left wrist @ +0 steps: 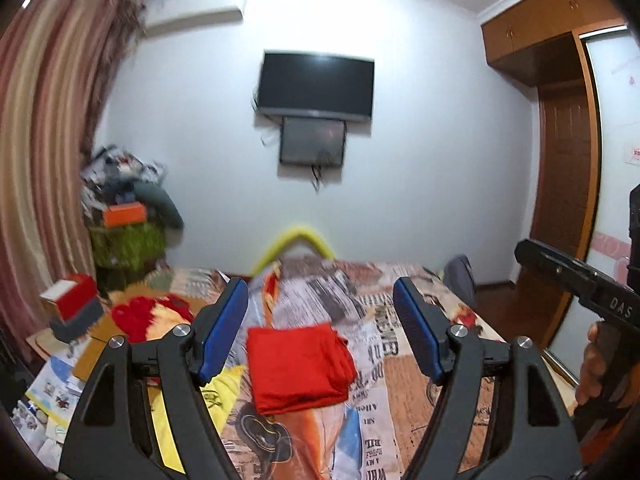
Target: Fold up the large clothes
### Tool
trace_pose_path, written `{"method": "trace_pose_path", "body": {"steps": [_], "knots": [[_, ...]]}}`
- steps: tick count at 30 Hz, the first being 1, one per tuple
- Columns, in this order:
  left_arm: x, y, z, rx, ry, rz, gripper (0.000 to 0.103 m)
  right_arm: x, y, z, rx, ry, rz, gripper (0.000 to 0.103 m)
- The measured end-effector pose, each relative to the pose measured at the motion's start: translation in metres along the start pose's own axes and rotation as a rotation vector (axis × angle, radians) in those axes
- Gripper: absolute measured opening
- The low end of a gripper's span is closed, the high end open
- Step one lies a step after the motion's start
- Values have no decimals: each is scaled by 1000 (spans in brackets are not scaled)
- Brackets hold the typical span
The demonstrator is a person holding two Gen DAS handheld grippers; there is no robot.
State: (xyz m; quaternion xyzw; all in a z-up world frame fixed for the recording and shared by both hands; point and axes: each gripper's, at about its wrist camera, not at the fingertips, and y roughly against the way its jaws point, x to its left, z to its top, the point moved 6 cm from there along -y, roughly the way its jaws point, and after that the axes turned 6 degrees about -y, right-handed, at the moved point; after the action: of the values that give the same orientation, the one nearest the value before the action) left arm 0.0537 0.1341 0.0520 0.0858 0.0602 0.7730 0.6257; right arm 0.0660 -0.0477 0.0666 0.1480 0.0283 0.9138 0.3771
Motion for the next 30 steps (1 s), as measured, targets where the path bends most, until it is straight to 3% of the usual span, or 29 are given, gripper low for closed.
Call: {"method": "trace_pose_path", "body": {"steps": [3,5,8,10,12,14,20,30], "knots": [[-10,25,-6,-43,-41,46,74,8,12,-7,-8,12,-11,60],[-16,35,-12,-54,-67,76,74,11,16,-12,-19,28,-30,67],[-22,39,-20,-49,-70,78,77,13,18,-17,-39,59,-67,70],[-24,38,-24,-46,-65,83,87,15,18,-19,-39,73,-79,79],[-24,41,-26,-55,-55,85,97,16,18,-21,-44,76,-113,97],[-24,43,-27,-63,-54,100,101,13,21,-23,-68,78,-172,103],[-28,44,-32,-47,-50,88,102,18,15,-24,-73,113,-224,103],[-35,42,-40,-25,-60,98,102,23,16,-38,-45,90,-208,103]]}}
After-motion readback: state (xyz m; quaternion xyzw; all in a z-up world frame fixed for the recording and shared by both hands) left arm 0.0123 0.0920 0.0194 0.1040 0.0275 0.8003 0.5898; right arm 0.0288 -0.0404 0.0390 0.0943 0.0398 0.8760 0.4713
